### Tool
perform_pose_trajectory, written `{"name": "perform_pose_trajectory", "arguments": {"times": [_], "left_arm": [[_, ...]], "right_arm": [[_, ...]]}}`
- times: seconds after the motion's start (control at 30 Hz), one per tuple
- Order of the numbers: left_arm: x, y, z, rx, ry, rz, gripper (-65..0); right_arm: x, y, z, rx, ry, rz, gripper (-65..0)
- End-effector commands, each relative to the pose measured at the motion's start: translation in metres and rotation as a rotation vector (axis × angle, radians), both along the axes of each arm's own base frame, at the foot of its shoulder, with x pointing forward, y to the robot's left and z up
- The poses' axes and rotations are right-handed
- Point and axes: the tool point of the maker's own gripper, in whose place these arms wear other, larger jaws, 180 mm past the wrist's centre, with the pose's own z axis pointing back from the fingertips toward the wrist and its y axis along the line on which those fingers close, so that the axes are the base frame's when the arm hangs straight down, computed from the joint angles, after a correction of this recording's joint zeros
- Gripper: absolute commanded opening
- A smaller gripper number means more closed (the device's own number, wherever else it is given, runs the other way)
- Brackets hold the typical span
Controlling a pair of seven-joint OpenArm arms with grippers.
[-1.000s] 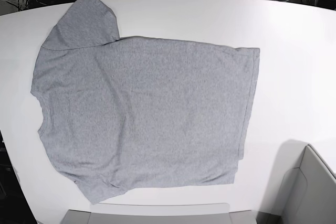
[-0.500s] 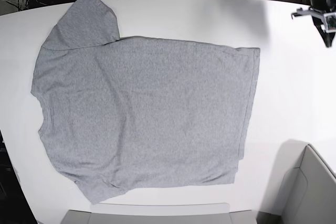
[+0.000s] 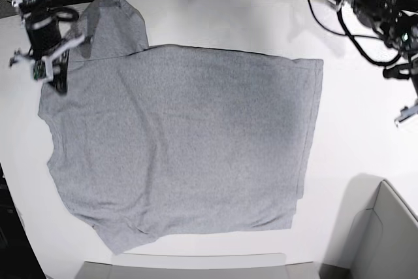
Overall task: Fold the T-shirt properly
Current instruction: 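Move both grippers down over the grey T-shirt toward its middle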
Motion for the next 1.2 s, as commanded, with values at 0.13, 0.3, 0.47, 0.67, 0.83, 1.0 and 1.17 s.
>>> {"name": "perform_pose_trajectory", "arguments": {"times": [0.13,0.3,0.47,0.67,0.83,1.0,1.17], "left_arm": [[0.047,-0.059,0.045,0.057,-0.123,-0.208,-61.9],[0.085,-0.116,0.071,0.027,-0.212,-0.38,-55.0],[0.112,-0.162,0.095,-0.045,-0.304,-0.499,-55.2],[0.165,-0.175,0.074,-0.189,-0.262,-0.568,-55.8],[0.192,-0.196,0.062,-0.261,-0.221,-0.628,-56.1],[0.201,-0.216,0.102,-0.206,-0.267,-0.641,-56.1],[0.208,-0.278,0.136,-0.145,-0.237,-0.799,-56.1]], "right_arm": [[0.053,0.001,0.073,-0.079,-0.233,0.068,-65.0],[0.083,0.029,0.104,-0.093,-0.33,0.171,-65.0],[0.111,0.027,0.128,-0.007,-0.438,0.108,-65.0],[0.121,0.032,0.117,0.08,-0.435,0.069,-65.0],[0.119,0.048,0.108,0.095,-0.411,0.109,-65.0],[0.119,0.058,0.104,0.104,-0.399,0.133,-65.0],[0.12,0.059,0.105,0.114,-0.4,0.127,-65.0]]}}
